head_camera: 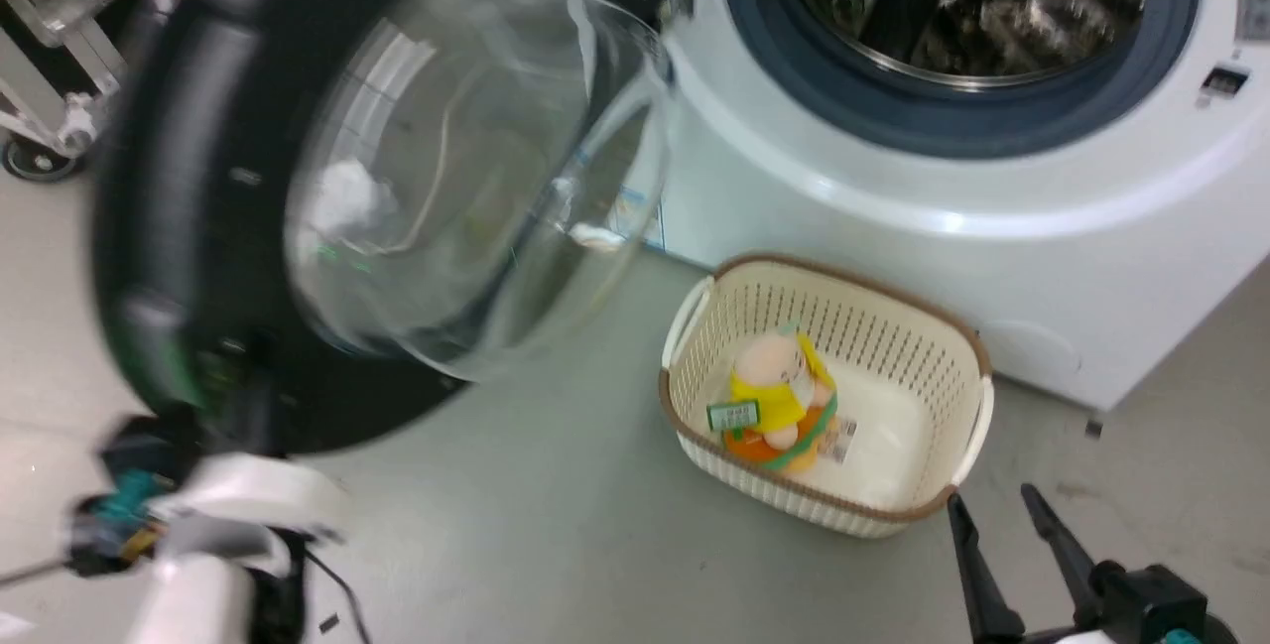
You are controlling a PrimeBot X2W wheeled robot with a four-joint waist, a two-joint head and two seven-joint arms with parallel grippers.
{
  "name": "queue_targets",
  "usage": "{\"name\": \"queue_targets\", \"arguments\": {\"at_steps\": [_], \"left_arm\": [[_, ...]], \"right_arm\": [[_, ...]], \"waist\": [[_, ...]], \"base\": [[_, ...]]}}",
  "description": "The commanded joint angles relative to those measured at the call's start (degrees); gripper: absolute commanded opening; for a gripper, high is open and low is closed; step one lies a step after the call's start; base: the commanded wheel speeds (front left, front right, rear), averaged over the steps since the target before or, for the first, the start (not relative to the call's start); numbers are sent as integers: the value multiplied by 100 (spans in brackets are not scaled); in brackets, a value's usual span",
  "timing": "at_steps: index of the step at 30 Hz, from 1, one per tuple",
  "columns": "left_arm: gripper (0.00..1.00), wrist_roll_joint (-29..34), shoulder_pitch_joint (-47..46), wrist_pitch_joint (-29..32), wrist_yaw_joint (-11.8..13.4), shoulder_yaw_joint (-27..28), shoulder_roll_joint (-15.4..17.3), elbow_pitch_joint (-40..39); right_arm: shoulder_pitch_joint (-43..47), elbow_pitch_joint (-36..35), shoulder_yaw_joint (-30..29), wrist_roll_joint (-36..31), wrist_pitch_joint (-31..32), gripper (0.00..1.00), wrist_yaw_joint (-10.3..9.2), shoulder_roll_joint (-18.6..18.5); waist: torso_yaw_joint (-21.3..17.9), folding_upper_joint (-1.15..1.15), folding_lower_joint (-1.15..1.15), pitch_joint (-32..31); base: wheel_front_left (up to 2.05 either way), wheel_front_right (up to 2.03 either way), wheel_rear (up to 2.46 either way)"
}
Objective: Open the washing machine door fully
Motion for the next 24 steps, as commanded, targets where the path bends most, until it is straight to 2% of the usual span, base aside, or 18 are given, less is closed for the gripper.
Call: {"name": "queue_targets", "arguments": {"at_steps": [1, 11, 14, 15, 24], "left_arm": [[0, -74, -215, -30, 3, 200, 124, 93], [0, -403, -1255, -30, -194, 1234, 780, 999], [0, -421, -1521, -30, -279, 1420, 914, 1282], [0, -387, -1716, -30, -376, 1563, 1000, 1521], [0, 121, -1724, -30, -605, 1661, 892, 1608]], "right_arm": [[-92, -86, -40, -56, 42, 100, 5, -45], [-240, -565, -213, -147, 339, 100, 5, -295], [-242, -674, -256, -154, 400, 100, 5, -339], [-238, -755, -286, -158, 441, 100, 5, -371], [-257, -688, -265, -116, 425, 100, 5, -340]], "waist": [[-107, 0, -1, 343], [-254, 0, -1, 1092], [-248, 0, -1, 1213], [-236, 0, -1, 1288], [-232, 0, -1, 1087]], "base": [[0, 0, 0], [0, 0, 0], [0, 0, 0], [0, 0, 0], [0, 0, 0]]}}
